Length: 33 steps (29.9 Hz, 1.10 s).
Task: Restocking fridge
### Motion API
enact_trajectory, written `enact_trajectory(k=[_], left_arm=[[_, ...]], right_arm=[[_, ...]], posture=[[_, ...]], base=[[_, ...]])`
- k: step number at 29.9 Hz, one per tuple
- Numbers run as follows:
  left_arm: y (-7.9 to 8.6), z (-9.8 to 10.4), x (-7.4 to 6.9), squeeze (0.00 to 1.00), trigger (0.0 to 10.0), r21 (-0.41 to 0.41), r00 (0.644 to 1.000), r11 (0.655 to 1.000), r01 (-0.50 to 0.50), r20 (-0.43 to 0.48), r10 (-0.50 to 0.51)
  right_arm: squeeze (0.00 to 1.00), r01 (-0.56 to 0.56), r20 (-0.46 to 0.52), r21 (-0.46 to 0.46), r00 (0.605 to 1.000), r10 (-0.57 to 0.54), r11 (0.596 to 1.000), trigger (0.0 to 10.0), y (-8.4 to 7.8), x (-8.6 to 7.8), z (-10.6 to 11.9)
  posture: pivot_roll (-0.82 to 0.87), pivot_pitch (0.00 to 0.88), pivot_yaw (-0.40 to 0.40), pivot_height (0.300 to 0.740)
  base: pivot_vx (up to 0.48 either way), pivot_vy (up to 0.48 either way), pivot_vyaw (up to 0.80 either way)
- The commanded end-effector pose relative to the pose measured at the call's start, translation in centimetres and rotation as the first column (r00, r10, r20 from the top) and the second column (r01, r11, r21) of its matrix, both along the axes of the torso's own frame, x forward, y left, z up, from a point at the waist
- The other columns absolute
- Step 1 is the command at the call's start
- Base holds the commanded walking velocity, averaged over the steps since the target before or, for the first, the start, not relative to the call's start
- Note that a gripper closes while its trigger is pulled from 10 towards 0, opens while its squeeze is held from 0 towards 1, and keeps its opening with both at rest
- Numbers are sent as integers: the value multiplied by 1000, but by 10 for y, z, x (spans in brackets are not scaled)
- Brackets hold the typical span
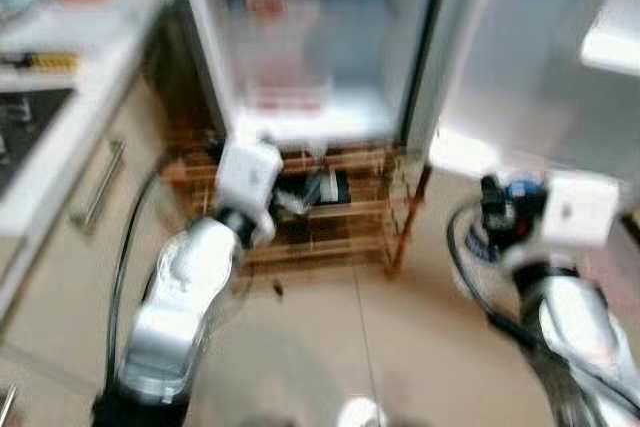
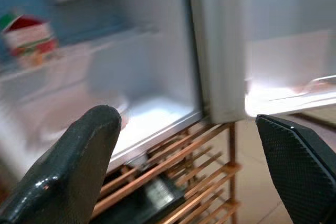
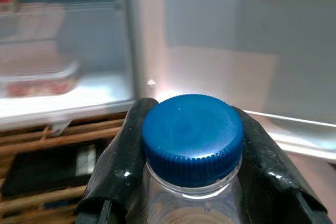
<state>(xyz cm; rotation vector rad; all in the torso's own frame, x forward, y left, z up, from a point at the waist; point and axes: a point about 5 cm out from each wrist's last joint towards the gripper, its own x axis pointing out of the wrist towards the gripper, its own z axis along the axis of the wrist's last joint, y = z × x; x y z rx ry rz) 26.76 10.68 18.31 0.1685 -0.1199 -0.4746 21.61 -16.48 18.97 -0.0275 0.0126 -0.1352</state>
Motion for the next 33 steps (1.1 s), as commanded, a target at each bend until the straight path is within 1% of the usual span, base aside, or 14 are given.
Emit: enact_trajectory(k=[1,4,6,7,11,13,15,19,21,22,23,26,30,33], left_arm=[[2,-1,2,0,10000,-5,1000,1000,-10,-14,10],[3,-1,2,0,10000,-26,1000,999,-18,-18,18],[5,3,1,0,10000,-84,999,996,-33,-12,32],[5,5,1,0,10000,-93,999,995,-33,-8,32],[7,5,-1,0,10000,-78,999,997,-29,14,30],[6,4,-2,0,10000,-65,1000,998,-13,21,15],[5,6,-4,0,10000,-79,999,997,23,29,-20],[7,5,-3,0,10000,-73,1000,997,-2,25,4],[8,5,-2,0,10000,-70,1000,997,-13,24,15],[8,5,-2,0,10000,-70,1000,997,-13,24,15],[10,4,-3,0,10000,-67,1000,998,-20,21,21],[11,3,-3,0,10000,-65,1000,998,-24,16,25],[12,4,-2,0,10000,-68,999,997,-31,16,32],[12,4,-2,0,10000,-67,999,997,-32,16,33]], right_arm=[[0,2,83,-20,997,0,1000,10000,0,0,19],[0,-7,110,-27,994,10,1000,10000,2,3,26],[0,-35,154,-30,987,39,999,10000,4,10,38],[0,-42,164,-32,985,46,999,10000,5,13,41],[0,-66,201,-39,977,72,997,10000,5,23,51],[0,-107,221,-33,969,111,994,10000,7,29,57],[0,-197,236,-66,950,207,978,10000,12,34,63],[0,-249,249,-32,936,249,968,10000,17,36,66],[0,-291,239,-35,926,291,956,10000,22,35,65],[0,-291,239,-35,926,291,956,10000,22,35,65],[0,-322,229,-31,919,321,946,10000,26,35,63],[0,-335,206,-53,918,338,941,10000,28,35,61],[0,-334,194,-57,921,339,941,10000,30,37,59],[0,-343,207,-39,916,344,938,10000,31,38,60]], posture=[[-54,44,32,740],[-51,44,29,740],[-45,40,24,740],[-43,37,21,740],[-38,30,13,740],[-35,27,10,740],[-33,24,7,740],[-30,16,-1,740],[-31,13,-2,740],[-31,13,-2,740],[-31,12,-3,740],[-29,10,-7,740],[-25,13,-10,740],[-23,16,-11,740]], base=[[0,-480,-800],[0,-102,-800],[0,0,-800],[0,0,-800],[0,0,-800],[0,0,-800],[0,0,0],[256,0,0],[345,0,0],[345,0,0],[352,0,0],[350,0,0],[356,0,739],[358,0,533]])
